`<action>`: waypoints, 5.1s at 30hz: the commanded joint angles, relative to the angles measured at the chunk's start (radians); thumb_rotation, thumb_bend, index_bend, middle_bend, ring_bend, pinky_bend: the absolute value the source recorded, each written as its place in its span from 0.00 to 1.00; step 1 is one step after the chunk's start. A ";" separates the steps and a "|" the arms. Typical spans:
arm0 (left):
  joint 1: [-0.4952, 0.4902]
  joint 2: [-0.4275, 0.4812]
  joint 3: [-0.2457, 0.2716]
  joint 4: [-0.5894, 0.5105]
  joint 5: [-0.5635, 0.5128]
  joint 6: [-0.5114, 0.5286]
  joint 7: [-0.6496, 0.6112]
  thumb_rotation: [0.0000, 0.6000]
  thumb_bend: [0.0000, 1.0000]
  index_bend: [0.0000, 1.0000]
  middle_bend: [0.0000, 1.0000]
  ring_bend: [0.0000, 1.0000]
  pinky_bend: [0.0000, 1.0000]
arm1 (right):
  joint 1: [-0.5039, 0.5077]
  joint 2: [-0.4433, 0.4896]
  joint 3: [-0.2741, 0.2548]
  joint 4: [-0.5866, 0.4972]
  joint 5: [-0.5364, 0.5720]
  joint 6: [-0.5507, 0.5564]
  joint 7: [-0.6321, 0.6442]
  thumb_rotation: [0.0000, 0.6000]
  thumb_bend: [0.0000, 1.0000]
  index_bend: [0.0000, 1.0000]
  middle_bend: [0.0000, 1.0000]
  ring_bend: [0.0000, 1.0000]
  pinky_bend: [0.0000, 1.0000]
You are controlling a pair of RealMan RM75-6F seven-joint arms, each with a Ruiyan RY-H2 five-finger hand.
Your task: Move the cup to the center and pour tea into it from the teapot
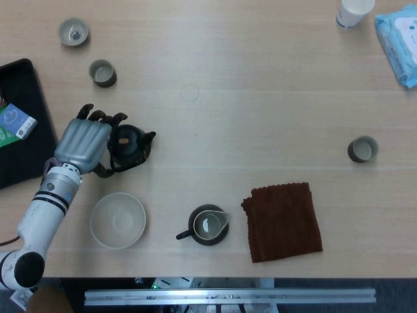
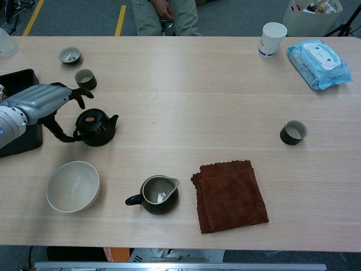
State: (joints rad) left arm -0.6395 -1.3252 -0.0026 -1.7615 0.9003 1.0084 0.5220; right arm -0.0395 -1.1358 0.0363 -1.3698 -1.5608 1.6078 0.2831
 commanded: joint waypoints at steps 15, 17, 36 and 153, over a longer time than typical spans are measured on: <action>-0.021 0.004 -0.004 -0.076 -0.011 0.015 0.045 1.00 0.08 0.12 0.27 0.16 0.07 | -0.004 -0.009 0.000 0.029 0.008 -0.002 0.028 1.00 0.09 0.35 0.33 0.24 0.32; -0.028 -0.010 -0.008 -0.064 -0.020 0.010 0.048 1.00 0.08 0.12 0.27 0.16 0.07 | -0.007 -0.009 0.001 0.035 0.011 0.000 0.035 1.00 0.09 0.35 0.33 0.24 0.32; -0.074 -0.033 -0.023 0.095 -0.112 -0.026 0.076 1.00 0.08 0.12 0.27 0.16 0.07 | -0.007 -0.011 0.002 0.037 0.012 -0.004 0.034 1.00 0.09 0.35 0.33 0.24 0.32; 0.108 -0.101 0.055 0.097 0.152 0.032 0.029 1.00 0.08 0.43 0.54 0.35 0.04 | -0.022 -0.008 -0.007 0.041 0.004 0.006 0.051 1.00 0.09 0.35 0.33 0.24 0.32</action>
State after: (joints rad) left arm -0.5311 -1.4253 0.0531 -1.6650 1.0512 1.0400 0.5515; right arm -0.0615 -1.1435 0.0291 -1.3289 -1.5566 1.6138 0.3344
